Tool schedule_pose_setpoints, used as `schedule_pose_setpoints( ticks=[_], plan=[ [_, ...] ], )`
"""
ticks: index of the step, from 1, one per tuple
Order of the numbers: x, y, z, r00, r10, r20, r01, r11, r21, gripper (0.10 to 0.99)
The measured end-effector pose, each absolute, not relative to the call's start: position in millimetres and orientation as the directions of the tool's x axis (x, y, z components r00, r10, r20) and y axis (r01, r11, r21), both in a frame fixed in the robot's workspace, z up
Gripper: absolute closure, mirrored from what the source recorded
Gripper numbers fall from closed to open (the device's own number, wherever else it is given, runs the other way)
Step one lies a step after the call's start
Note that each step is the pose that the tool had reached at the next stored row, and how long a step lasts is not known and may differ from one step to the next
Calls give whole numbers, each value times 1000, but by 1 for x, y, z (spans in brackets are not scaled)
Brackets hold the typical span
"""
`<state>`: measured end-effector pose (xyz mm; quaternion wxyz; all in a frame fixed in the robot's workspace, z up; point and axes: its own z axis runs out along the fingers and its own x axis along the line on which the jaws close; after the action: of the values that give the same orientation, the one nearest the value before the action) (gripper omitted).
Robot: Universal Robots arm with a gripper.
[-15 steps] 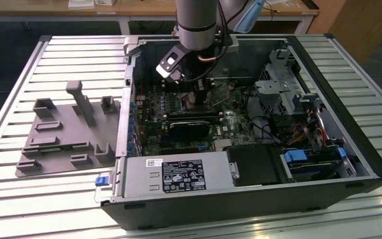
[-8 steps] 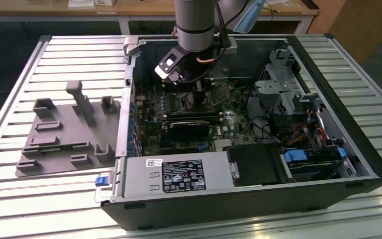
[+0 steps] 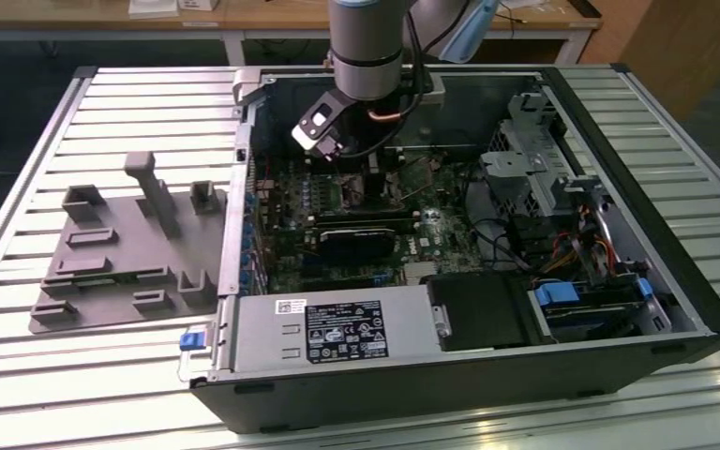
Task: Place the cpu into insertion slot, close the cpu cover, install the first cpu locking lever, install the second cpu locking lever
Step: 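Place the cpu into insertion slot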
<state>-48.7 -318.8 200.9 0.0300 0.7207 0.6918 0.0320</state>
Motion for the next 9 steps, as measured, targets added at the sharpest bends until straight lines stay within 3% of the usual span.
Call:
schedule_pose_setpoints(
  ticks=[9],
  plan=[
    [-49, -319, 196, 45, 999, 4, 995, -45, 87, 553]
  ],
)
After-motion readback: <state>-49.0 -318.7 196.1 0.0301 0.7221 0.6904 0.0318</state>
